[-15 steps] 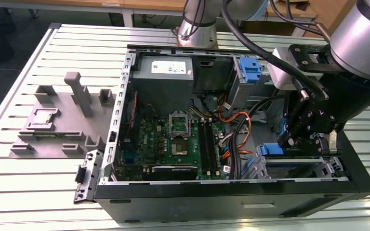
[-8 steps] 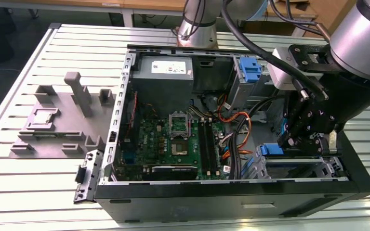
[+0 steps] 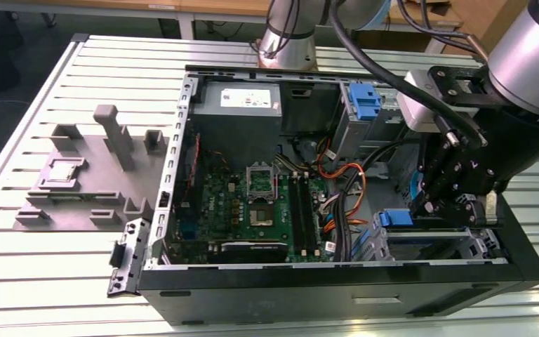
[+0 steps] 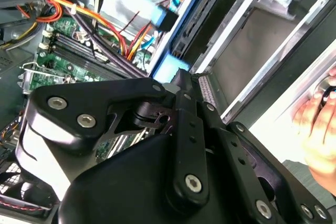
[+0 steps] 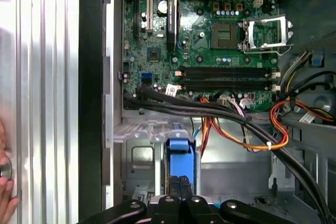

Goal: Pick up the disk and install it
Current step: 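Insert the first disk wire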

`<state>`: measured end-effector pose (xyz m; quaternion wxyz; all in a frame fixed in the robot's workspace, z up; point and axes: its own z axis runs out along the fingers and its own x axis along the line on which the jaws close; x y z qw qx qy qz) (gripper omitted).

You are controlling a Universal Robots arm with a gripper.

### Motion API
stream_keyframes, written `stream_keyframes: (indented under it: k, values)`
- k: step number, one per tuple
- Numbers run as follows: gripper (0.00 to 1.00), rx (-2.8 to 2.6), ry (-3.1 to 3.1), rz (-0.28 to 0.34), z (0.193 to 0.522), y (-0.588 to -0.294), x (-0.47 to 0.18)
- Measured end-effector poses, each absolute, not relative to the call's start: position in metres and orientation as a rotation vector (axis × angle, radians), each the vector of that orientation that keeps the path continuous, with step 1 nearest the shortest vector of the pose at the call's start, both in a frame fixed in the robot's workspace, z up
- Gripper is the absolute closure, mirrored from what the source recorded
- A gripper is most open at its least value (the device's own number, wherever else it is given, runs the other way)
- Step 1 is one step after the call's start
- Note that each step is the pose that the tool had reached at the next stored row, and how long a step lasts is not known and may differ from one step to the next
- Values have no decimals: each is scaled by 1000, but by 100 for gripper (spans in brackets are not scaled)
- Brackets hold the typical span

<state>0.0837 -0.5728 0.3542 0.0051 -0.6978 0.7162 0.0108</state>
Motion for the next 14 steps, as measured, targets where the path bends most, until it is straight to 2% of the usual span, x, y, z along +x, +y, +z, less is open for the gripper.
stream_keyframes:
  k: [14]
  values:
    - [88, -2185, 2243, 34, 362, -573, 86]
